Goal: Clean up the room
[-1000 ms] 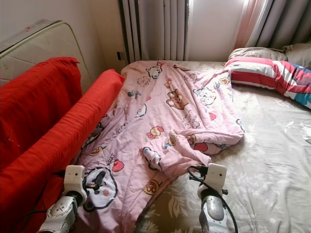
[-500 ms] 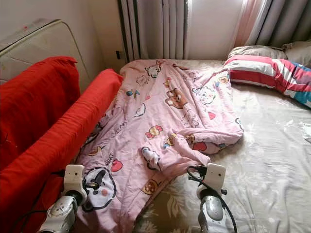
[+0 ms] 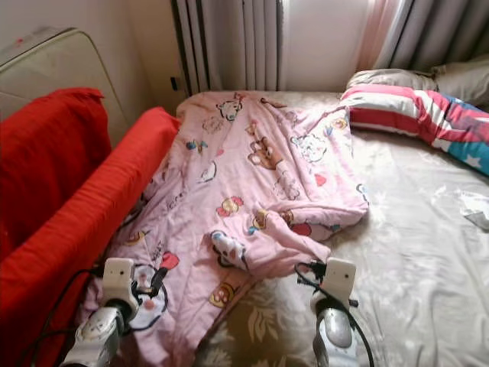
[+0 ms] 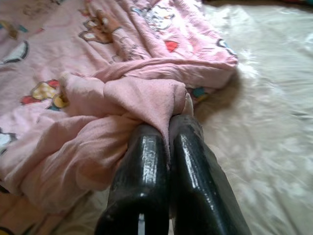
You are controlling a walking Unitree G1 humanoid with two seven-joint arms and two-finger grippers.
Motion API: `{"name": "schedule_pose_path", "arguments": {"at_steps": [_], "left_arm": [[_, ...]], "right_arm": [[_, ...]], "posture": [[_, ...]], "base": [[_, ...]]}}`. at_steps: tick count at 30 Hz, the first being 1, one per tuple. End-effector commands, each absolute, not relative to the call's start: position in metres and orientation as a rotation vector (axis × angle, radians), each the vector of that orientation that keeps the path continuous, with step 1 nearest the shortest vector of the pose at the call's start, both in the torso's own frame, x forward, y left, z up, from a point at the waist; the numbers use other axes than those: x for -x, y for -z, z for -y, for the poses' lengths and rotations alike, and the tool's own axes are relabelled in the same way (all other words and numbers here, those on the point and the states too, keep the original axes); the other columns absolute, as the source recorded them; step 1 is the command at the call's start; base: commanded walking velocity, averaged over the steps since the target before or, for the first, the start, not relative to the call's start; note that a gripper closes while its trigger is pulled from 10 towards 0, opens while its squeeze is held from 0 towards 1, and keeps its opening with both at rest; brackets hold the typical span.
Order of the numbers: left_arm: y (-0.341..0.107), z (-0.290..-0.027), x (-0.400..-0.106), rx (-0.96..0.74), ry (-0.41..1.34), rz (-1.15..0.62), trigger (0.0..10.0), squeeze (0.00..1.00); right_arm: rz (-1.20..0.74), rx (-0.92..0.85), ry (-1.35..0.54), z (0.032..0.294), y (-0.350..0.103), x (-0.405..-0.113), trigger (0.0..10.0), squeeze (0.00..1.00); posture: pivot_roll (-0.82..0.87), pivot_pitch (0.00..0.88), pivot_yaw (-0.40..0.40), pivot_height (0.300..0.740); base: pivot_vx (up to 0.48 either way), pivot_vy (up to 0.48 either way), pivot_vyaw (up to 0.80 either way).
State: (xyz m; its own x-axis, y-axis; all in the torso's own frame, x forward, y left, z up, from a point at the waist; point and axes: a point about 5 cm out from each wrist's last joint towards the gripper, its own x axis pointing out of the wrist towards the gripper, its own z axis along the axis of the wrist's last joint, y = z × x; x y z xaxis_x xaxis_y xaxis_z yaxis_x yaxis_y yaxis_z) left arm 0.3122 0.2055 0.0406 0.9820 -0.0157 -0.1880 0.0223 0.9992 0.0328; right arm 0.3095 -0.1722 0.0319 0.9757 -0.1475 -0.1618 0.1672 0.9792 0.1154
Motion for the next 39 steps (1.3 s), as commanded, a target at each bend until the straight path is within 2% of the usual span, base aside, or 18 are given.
{"name": "schedule_pose_path", "arguments": {"at_steps": [1, 39], "left_arm": [[-0.0366, -0.2049, -0.3093, -0.040, 0.025, -0.203, 10.0, 0.00], [-0.0376, -0.2038, -0.3096, -0.008, 0.031, -0.186, 10.0, 0.00]], "right_arm": [[-0.155, -0.116, 0.158, 0.1739, -0.0304, -0.3077, 10.0, 0.00], [-0.151, -0.114, 0.150, 0.1708, -0.0314, -0.3087, 10.0, 0.00]], "posture": [[0.00, 0.169, 0.037, 0.740], [0.00, 0.164, 0.037, 0.740]], "base": [[0.000, -0.315, 0.00], [0.000, 0.000, 0.00]]}}
